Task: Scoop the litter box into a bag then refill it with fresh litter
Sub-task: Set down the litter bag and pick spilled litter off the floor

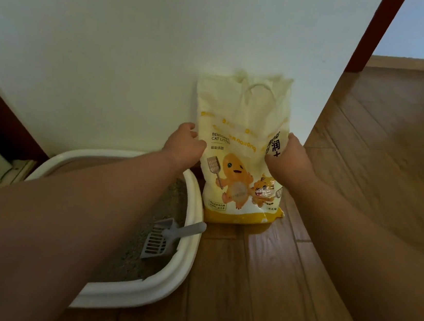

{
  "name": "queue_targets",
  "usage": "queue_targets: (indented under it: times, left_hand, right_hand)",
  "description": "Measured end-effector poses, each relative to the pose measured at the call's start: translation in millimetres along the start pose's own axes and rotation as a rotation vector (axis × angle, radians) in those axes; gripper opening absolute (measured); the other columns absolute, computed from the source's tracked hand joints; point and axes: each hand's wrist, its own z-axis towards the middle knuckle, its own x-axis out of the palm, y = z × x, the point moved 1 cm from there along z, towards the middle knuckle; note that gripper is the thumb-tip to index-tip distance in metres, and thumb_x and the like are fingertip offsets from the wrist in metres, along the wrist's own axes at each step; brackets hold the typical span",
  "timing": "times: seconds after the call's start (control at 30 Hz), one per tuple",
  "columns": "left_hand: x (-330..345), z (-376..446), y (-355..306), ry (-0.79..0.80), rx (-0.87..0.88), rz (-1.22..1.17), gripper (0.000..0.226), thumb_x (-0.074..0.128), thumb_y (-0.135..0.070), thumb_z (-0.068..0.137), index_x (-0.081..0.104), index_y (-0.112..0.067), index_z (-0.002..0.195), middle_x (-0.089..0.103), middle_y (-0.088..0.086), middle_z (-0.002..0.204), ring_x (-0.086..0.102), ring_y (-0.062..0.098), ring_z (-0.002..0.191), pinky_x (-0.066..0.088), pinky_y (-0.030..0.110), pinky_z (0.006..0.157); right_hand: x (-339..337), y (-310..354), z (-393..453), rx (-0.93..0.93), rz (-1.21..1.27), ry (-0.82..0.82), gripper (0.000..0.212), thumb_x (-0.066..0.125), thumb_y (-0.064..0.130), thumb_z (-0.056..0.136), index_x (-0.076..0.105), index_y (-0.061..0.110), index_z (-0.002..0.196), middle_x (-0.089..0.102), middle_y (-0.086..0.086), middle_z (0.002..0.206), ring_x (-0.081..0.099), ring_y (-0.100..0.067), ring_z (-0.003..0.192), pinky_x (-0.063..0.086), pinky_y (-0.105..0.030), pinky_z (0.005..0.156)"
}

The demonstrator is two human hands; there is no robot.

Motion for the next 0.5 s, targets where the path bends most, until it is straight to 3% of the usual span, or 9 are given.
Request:
queue_targets:
  times: [0.1,0.23,0.33,0.5]
  left_hand:
    - [-17.6,-22.7,-0.9,0.052,0.081,0.131,0.064,0.060,-0.022,0.097,0.033,-0.018,0.155,0.045,0.002,0.154,0.051,0.020,0.133,0.046,0.030,0.098]
    - [-57.0,-58.3,-1.8,0.089,0.216,0.469,0.064,0.058,-0.029,0.098,0.033,-0.023,0.157,0.038,0.005,0.160,0.044,0.024,0.141,0.040,0.037,0.110]
    - [-92.9,-88.4,0.6,0.057,0.256,0.660,0.062,0.054,-0.040,0.099,0.033,-0.028,0.156,0.035,0.003,0.161,0.042,0.027,0.141,0.041,0.048,0.113]
    - [-155.3,-139.6,2.8,-0.069,0.207,0.925,0.057,0.043,-0.051,0.102,0.038,-0.027,0.152,0.034,0.001,0.160,0.037,0.029,0.143,0.036,0.054,0.109]
  right_hand:
    - [-5.4,14.0,-22.5,-0.016,-0.102,0.032,0.066,0.064,0.037,0.088,0.039,0.016,0.146,0.054,-0.010,0.142,0.056,-0.035,0.125,0.052,-0.049,0.099]
    - [-15.5,38.6,-52.7,-0.095,-0.233,-0.019,0.065,0.058,0.054,0.083,0.045,0.026,0.141,0.057,-0.004,0.141,0.058,-0.032,0.123,0.051,-0.051,0.099]
    - [-22.7,68.8,-75.9,-0.158,-0.371,-0.002,0.079,0.057,0.057,0.090,0.030,0.022,0.156,0.040,-0.003,0.158,0.044,-0.033,0.140,0.042,-0.052,0.108]
    - [-20.5,131.1,-121.9,-0.278,-0.453,-0.016,0.080,0.054,0.057,0.093,0.027,0.019,0.158,0.032,-0.004,0.162,0.036,-0.032,0.145,0.036,-0.052,0.111]
